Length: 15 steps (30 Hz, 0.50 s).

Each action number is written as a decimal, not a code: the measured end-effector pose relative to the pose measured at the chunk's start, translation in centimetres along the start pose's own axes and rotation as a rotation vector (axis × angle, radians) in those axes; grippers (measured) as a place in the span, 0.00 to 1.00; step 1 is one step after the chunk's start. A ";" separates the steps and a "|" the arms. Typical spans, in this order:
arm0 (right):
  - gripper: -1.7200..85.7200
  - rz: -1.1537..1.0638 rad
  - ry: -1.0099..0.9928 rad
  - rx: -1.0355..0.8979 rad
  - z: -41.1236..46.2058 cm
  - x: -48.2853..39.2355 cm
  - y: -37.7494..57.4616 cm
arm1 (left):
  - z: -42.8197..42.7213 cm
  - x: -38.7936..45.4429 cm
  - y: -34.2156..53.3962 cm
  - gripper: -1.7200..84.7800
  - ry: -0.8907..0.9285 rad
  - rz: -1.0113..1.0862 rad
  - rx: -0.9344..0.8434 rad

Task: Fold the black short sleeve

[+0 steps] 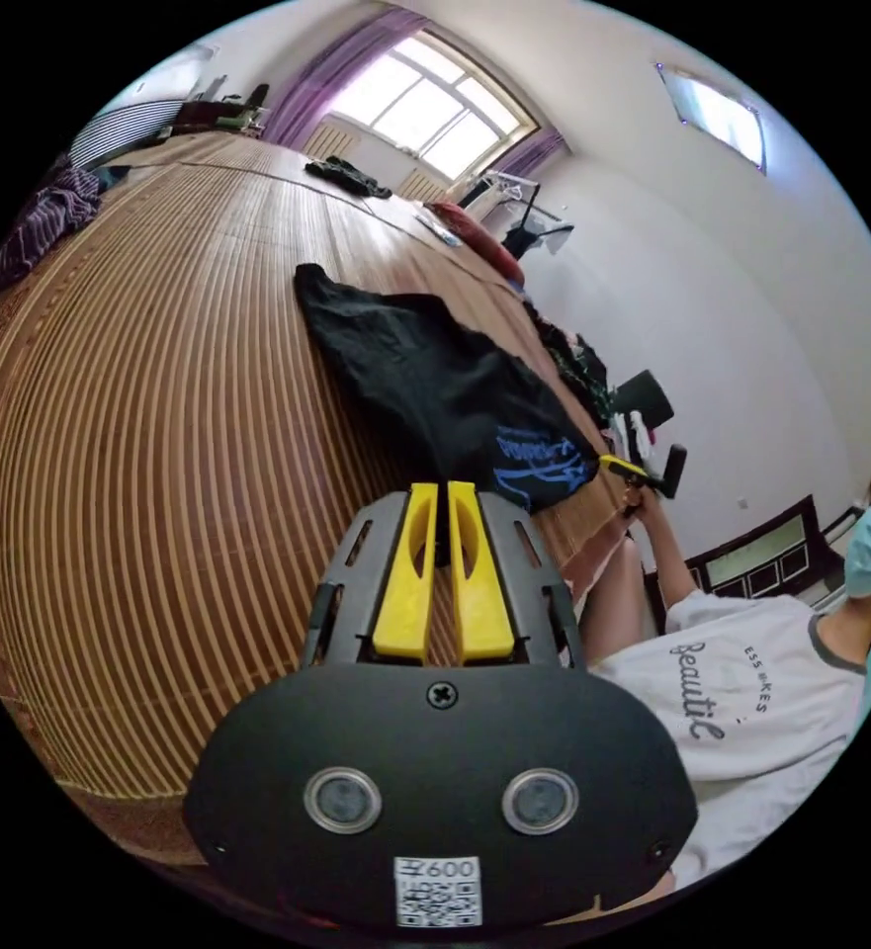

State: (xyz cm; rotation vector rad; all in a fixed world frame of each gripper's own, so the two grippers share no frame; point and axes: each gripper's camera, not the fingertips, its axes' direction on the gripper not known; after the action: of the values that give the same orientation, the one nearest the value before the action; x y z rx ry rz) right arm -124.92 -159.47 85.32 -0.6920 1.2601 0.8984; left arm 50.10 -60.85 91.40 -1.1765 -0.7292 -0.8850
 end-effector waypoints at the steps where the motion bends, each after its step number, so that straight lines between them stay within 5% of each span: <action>1: 0.01 -0.017 -0.032 0.004 -0.9 0.4 1.7 | 0.6 -0.3 1.5 0.04 -0.049 0.027 -0.080; 9: 0.01 0.028 -0.214 0.080 -5.9 5.4 6.8 | -1.4 -6.2 7.7 0.04 0.047 -0.009 -0.037; 15: 0.01 -0.005 -0.343 0.067 -9.6 9.2 12.3 | -7.0 -8.3 14.8 0.04 0.052 0.174 0.230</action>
State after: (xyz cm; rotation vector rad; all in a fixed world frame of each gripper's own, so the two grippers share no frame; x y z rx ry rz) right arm -139.73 -159.82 74.94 -0.4635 0.9767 0.9221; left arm 59.34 -63.94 75.89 -0.9918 -0.6567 -0.6654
